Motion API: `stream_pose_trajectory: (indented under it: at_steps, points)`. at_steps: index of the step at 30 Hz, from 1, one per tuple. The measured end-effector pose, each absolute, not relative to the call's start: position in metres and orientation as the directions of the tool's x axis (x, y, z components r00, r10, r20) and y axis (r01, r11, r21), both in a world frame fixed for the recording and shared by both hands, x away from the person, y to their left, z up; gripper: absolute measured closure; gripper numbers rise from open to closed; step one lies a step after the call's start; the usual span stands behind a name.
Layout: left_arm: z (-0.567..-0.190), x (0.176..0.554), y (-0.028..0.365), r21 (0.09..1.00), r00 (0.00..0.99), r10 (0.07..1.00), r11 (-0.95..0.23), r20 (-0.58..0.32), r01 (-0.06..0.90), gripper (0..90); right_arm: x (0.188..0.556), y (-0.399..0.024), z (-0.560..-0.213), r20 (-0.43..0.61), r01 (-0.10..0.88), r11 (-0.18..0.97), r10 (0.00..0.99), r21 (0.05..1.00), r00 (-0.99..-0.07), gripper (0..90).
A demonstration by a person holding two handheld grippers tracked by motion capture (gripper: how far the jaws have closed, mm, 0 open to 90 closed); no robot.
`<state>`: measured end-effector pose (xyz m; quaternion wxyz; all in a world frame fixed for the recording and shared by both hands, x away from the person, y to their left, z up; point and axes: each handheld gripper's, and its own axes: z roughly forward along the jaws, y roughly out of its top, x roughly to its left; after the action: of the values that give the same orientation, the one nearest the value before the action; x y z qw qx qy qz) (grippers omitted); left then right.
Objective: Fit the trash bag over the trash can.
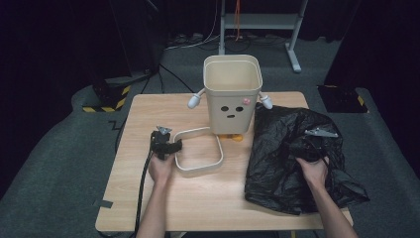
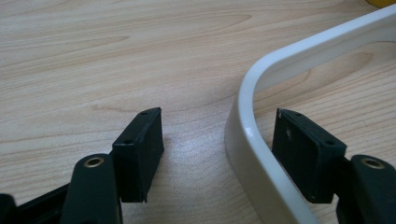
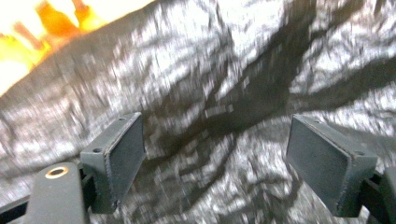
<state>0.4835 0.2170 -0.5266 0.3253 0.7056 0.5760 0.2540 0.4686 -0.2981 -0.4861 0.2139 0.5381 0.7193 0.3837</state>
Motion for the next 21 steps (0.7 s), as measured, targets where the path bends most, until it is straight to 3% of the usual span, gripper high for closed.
stream_pose_trajectory:
  at_steps: [21]
  points:
    - [-0.527, 0.485, 0.218, 0.754, 0.206, 0.978, -0.118, -0.024, 0.647, 33.5, 0.519, -0.275, -0.462, 0.135, 0.619, 0.075, 0.949, 0.782, -0.284, 12.7]
